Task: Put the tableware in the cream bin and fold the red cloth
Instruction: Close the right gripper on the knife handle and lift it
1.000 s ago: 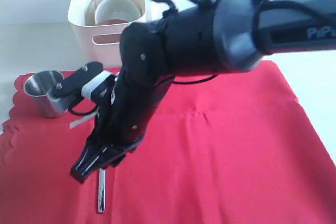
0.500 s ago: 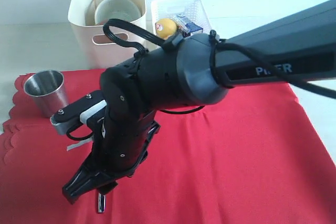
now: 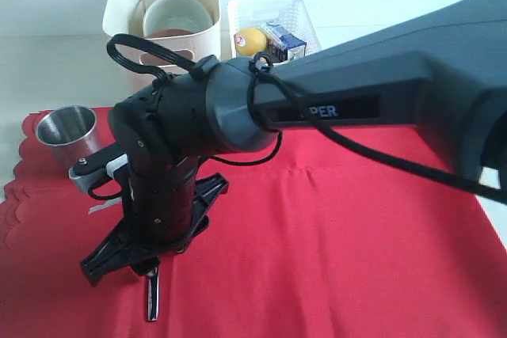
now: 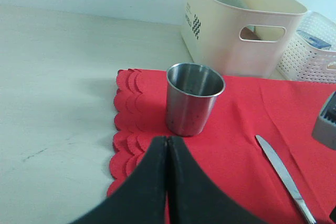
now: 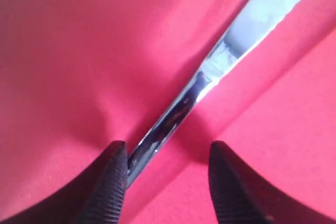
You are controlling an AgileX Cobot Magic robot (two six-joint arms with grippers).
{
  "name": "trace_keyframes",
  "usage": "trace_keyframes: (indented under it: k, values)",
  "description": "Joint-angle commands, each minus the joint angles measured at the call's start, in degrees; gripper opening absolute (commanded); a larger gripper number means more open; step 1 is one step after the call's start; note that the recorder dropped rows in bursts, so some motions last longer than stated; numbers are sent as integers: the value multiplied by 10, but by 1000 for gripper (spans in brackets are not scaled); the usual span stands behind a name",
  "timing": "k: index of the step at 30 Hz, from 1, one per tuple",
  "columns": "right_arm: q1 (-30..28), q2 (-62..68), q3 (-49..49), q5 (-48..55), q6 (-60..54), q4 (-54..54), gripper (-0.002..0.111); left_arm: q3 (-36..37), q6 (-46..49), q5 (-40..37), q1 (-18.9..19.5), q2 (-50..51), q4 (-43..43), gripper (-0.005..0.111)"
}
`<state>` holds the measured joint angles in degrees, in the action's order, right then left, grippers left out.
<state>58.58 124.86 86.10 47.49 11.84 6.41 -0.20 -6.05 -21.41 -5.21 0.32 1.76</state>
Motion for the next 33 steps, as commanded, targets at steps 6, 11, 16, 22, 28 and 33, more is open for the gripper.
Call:
trace_keyframes:
  k: [6,11,16,22,28,33]
  values:
    - [27,27,47,19,13,-17,44,2,-2,5,1,-3,4,0]
    - [27,49,66,64,64,-68,44,2,-2,5,1,-3,4,0]
    - [27,59,70,67,63,-81,36,2,-2,5,1,-3,4,0]
    - [27,59,70,83,63,-126,9,2,-2,5,1,-3,4,0]
    - [27,48,70,112,63,-169,0,2,-2,5,1,-3,4,0]
    - [27,27,70,155,63,-199,0,2,-2,5,1,-3,4,0]
